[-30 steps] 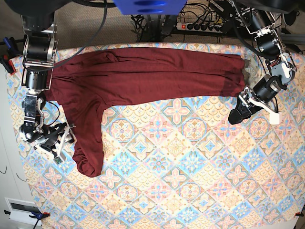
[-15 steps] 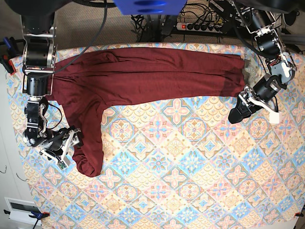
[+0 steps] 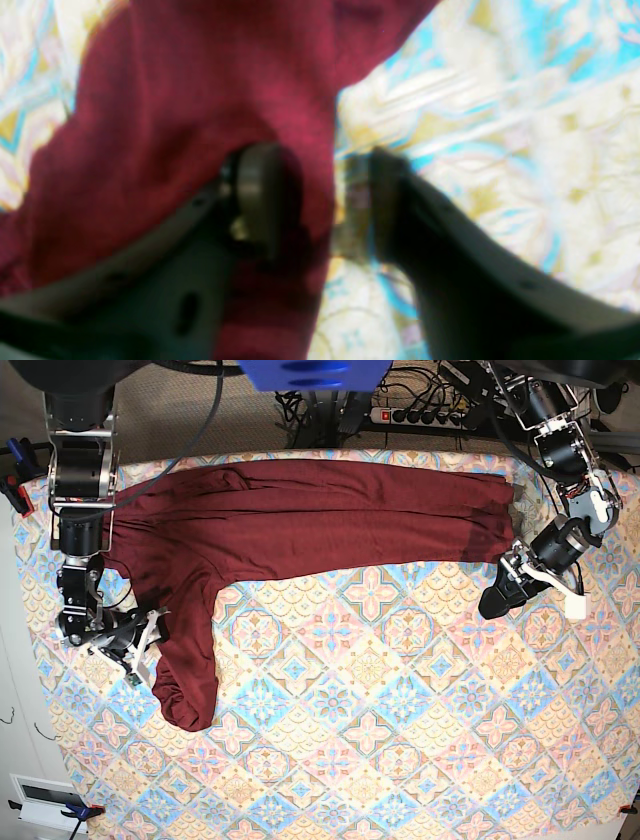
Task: Layout the t-shirt on the table in an organized manner, then fold the t-shirt properly
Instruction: 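Grasp the hanging sleeve with the right gripper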
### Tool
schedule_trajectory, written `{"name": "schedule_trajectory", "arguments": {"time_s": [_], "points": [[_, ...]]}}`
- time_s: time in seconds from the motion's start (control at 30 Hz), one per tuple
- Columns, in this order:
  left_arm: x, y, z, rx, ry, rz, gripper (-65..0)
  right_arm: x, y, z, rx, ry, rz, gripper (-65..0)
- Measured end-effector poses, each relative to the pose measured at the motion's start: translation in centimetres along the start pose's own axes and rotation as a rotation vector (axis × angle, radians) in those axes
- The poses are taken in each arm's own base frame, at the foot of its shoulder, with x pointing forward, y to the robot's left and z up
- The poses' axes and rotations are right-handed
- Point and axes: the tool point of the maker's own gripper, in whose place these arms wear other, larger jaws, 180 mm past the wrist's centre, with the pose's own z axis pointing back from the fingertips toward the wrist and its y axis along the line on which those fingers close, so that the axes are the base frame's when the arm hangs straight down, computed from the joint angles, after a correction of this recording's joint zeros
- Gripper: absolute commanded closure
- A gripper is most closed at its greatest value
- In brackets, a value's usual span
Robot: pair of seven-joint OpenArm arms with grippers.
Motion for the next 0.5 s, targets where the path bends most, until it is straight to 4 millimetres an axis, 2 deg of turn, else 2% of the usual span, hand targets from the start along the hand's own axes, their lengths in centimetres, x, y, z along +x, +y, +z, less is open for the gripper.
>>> {"name": "schedule_trajectory", "arguments": {"time_s": [0.13, 0.17, 0.33, 0.5], "points": [[0.0, 0.0, 0.0, 0.001, 0.000, -0.001, -40.4, 0.1, 0.7, -0.3, 0.010, 0.005, 0.027, -1.9], [0.0, 0.0, 0.0, 0.001, 0.000, 0.000, -40.4, 0.2, 0.8, -0.3, 0.014, -0.005, 0.024, 0.0], [0.0, 0.1, 0.1, 0.002, -0.002, 0.000, -40.4, 0.3, 1.0, -0.2, 0.010, -0.007, 0.041, 0.0], [0.1, 0.5, 0.2, 0.014, -0.005, 0.006, -40.4, 1.1, 3.2, 1.4, 0.003, -0.070, 0.128, 0.0]]}}
